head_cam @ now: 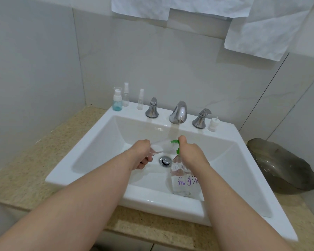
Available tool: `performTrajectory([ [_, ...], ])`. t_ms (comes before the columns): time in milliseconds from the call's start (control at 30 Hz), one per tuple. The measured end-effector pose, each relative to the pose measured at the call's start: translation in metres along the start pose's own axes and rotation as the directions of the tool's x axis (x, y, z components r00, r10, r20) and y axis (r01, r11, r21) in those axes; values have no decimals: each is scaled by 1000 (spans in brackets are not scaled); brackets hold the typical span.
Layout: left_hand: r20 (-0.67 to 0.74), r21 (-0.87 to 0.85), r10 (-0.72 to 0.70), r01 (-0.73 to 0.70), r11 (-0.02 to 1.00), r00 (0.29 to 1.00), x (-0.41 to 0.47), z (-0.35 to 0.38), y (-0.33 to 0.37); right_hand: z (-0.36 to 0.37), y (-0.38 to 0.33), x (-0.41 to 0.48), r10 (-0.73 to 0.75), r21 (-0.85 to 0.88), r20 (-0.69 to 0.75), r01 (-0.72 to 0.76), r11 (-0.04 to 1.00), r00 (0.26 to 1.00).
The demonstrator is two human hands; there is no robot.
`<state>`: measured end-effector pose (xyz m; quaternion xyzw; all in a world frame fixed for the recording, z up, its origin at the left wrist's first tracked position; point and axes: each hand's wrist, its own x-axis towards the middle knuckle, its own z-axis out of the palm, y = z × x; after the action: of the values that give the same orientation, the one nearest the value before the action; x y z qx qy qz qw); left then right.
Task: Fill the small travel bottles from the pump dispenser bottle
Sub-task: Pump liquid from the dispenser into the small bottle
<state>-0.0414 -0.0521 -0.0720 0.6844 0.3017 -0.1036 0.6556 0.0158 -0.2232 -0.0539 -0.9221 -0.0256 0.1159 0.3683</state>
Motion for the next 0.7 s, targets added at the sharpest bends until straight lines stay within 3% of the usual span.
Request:
performTrajectory([
  [700, -5, 12, 1, -1, 1000, 1000, 2, 0, -1, -2, 0, -2, -3, 5, 3, 3, 1000, 1000],
])
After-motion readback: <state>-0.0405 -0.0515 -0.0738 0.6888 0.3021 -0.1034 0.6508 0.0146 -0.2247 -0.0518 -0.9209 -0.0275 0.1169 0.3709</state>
